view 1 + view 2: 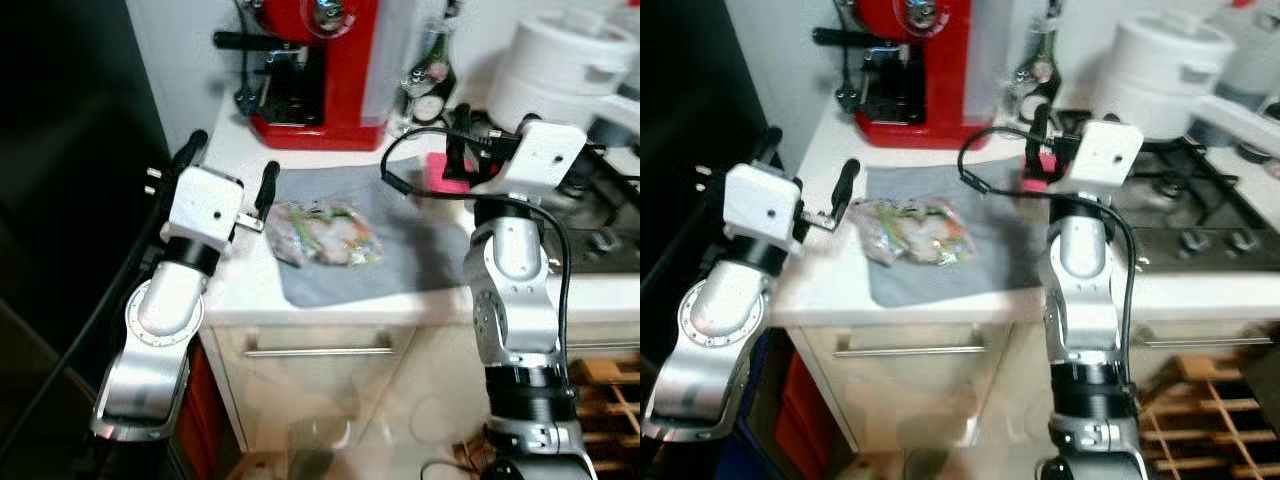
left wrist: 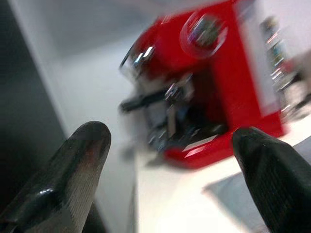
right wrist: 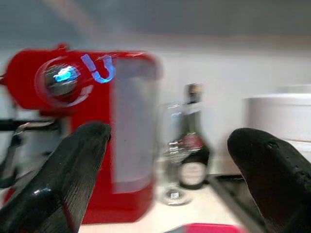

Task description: Restocking fridge

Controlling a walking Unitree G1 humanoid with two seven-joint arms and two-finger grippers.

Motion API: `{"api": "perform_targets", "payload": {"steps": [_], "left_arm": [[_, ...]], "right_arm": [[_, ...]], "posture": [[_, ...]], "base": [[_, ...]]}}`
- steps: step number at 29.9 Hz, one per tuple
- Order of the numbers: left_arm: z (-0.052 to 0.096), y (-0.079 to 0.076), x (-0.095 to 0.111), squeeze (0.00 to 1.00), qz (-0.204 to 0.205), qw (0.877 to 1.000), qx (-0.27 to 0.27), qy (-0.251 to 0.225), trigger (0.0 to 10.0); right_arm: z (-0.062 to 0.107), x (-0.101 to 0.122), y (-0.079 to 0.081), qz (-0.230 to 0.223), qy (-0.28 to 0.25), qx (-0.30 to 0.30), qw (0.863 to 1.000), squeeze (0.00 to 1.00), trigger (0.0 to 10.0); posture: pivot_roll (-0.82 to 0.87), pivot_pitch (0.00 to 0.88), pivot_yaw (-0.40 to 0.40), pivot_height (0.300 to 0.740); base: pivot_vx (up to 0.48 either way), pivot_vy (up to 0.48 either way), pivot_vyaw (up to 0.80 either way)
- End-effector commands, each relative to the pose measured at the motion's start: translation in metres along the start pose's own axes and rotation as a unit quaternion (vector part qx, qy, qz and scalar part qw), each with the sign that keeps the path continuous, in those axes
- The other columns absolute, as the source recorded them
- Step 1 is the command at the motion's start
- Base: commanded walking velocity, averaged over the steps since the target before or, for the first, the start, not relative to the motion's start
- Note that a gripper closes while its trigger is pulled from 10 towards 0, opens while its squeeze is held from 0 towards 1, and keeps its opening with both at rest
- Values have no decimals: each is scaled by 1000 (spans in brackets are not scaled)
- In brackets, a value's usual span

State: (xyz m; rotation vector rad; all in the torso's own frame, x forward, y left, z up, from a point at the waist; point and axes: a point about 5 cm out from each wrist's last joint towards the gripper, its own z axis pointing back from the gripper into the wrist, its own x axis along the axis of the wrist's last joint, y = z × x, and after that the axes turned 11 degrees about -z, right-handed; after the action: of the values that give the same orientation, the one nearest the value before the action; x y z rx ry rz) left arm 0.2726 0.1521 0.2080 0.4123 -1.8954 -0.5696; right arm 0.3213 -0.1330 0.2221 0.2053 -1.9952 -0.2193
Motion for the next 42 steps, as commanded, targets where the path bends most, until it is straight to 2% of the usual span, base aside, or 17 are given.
{"api": "perform_targets", "payload": {"steps": [1,5,8,9,11,19,29,42], "left_arm": [[-1,-2,4,0,-1,1000,0,-7,10000],[0,-2,2,0,-1,1000,0,-5,10000],[0,-2,2,0,-1,1000,0,-5,10000],[0,-3,1,0,-1,1000,-3,-2,10000],[1,-3,1,0,-1,1000,-3,-1,10000],[1,-5,1,0,1,1000,-5,3,10000],[11,0,0,0,-6,1000,0,12,10000],[14,1,1,0,-8,1000,-2,19,10000]], "right_arm": [[0,5,-8,6,-9,-13,1000,0,10000],[1,1,-15,-14,10,-41,999,0,10000],[2,-4,-19,-7,24,-53,998,0,10000],[2,-14,-23,4,51,-58,997,0,10000],[1,-22,-25,7,73,-58,996,0,10000],[-12,-42,-18,-9,124,-54,991,0,10000],[-29,-46,-3,-17,127,-43,991,0,10000],[-30,-41,-7,-6,119,-69,990,0,10000]], "posture": [[63,0,-15,740],[62,0,-13,740],[62,0,-13,740],[63,0,-12,740],[63,0,-12,740],[67,0,-15,740],[102,0,-27,740],[98,0,-30,740]], "base": [[0,0,0],[0,0,0],[0,0,0],[0,0,0],[0,0,0],[0,0,0],[0,0,0],[0,0,0]]}}
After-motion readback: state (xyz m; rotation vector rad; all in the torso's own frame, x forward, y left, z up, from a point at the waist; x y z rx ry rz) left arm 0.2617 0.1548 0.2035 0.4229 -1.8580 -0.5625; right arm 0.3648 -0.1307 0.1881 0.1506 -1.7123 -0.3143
